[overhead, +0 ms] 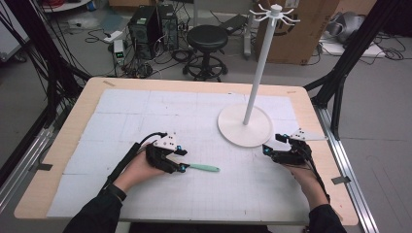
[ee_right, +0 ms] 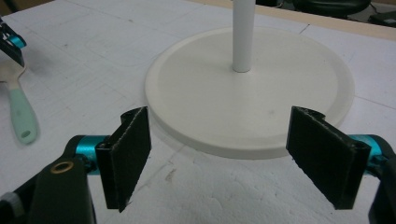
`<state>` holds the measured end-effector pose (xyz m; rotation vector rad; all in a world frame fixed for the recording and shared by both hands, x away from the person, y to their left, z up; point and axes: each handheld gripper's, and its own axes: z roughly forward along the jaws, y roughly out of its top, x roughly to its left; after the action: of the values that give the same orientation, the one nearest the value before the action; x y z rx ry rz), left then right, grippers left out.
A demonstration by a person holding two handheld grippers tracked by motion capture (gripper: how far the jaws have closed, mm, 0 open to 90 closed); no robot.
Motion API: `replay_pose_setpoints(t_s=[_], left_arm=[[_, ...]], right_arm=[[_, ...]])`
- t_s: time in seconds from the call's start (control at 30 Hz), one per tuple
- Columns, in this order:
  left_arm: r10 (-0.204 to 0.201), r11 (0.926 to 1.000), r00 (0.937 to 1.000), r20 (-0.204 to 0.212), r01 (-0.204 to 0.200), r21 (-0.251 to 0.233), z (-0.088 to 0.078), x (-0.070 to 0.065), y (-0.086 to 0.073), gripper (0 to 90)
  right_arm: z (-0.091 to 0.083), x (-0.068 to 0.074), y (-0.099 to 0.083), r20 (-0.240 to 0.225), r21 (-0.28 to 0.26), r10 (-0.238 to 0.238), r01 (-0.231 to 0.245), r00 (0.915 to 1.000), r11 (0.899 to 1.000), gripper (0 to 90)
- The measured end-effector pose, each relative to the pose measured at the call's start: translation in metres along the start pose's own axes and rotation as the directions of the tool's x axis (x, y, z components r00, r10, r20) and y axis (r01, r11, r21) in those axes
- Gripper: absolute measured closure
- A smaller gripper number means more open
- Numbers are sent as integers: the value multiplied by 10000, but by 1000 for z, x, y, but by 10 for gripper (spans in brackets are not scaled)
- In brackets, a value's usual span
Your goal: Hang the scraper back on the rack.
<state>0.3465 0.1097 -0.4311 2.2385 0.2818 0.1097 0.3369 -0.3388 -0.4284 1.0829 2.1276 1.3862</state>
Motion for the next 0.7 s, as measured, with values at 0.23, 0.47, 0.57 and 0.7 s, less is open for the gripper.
replay_pose_setpoints(t_s=[0.23, 0.47, 0.57, 0.7], left_arm=[[-91, 9998, 9995, 295, 86, 167, 4, 4, -5, 582], [306, 9979, 9993, 230, -319, 562, 11, 2, -6, 672], [604, 9962, 9979, 240, -618, 614, 11, -1, -4, 758], [685, 9943, 9975, 182, -698, 802, 12, -3, -2, 768]], right_arm=[[0, 0, 0, -46, 17, -44, 44, 10000, 10000, 213], [0, 0, 0, -51, 36, -51, 51, 10000, 10000, 213], [1, 0, 0, -45, 40, -66, 66, 10000, 10000, 212], [2, 1, 0, -78, 63, -88, 89, 9999, 9999, 213]])
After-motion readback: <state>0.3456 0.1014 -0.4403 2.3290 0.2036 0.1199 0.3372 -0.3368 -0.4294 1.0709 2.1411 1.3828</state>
